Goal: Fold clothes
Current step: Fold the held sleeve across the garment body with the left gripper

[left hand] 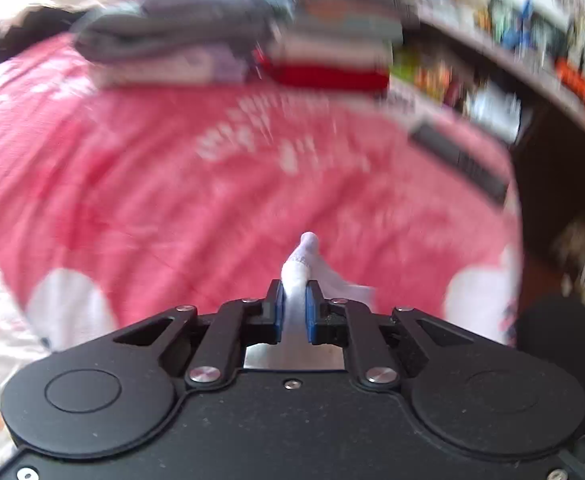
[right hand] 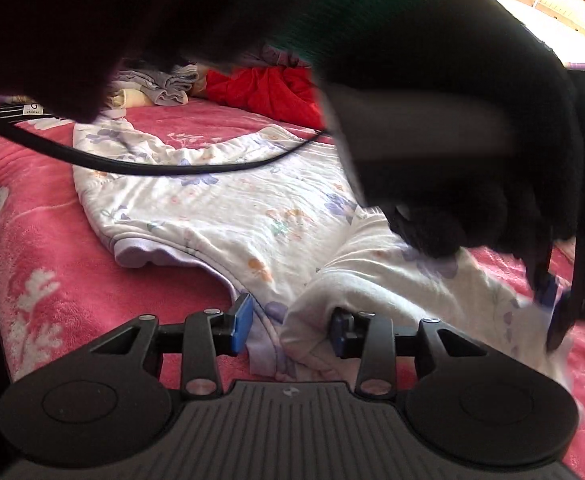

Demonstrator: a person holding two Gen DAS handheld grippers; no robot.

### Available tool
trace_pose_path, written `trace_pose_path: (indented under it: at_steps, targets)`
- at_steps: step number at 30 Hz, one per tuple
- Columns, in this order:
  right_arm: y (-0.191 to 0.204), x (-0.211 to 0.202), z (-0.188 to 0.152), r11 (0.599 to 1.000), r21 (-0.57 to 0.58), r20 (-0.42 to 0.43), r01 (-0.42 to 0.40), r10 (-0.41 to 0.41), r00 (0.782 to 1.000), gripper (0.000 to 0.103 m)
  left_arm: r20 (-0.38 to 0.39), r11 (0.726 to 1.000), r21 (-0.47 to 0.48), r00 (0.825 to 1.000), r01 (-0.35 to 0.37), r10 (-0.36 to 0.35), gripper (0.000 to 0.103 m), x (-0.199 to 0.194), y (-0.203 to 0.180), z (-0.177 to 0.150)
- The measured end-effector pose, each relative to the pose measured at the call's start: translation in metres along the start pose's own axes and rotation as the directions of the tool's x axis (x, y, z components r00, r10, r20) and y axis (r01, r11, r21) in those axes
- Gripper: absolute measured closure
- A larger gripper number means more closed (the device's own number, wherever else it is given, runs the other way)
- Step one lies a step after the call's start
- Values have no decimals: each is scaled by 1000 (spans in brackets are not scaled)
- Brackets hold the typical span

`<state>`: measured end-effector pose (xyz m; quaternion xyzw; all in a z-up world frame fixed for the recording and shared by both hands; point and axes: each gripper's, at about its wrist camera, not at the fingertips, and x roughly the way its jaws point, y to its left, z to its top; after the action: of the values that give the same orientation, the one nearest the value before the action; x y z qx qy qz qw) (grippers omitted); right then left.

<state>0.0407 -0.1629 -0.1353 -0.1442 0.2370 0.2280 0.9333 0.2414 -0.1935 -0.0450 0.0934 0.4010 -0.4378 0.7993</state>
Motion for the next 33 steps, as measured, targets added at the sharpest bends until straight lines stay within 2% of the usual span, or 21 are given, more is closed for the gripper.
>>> trace_pose_path:
  at_steps: [3,6,12,15,18,22,24,26,29,30,33]
  targets:
    - [-1,0,2,1000,11,1,-4,4,1000,61,129,998,-57,991,31,-23,94,-43,13,-7]
    - [-1,-2,3,1000,19,3,-4,4,1000,60,244,993,-107,970,51,-23,94,-87,25,-19]
    - [0,-3,4,1000,24,7,9,-9,1000,54,437,969,-241,898,52,60,94,-163,53,-68]
    - [-2,-9,6,999,32,17,22,-23,1000,50,503,935,-348,855,70,123,94,-189,76,-105]
    - [-2,-16,8,999,30,39,23,-24,999,47,551,885,-451,817,118,172,94,-199,97,-145]
    - [-1,-26,10,999,37,82,15,-18,996,35,573,810,-562,785,169,234,94,-193,121,-186]
    - [-1,-28,9,999,44,96,-8,4,995,35,589,776,-596,769,206,248,94,-190,131,-203]
    - [1,-24,6,999,45,74,-30,26,997,35,594,733,-635,760,243,263,94,-184,141,-216]
    - [5,-13,1,998,31,1,-54,54,999,34,582,692,-673,765,261,278,94,-180,153,-226]
    - [5,-9,-1,998,25,-20,-53,53,998,34,571,681,-684,772,259,279,94,-178,156,-227]
    - [3,-4,0,998,38,-57,-59,62,996,34,483,639,-744,817,195,315,94,-170,164,-235]
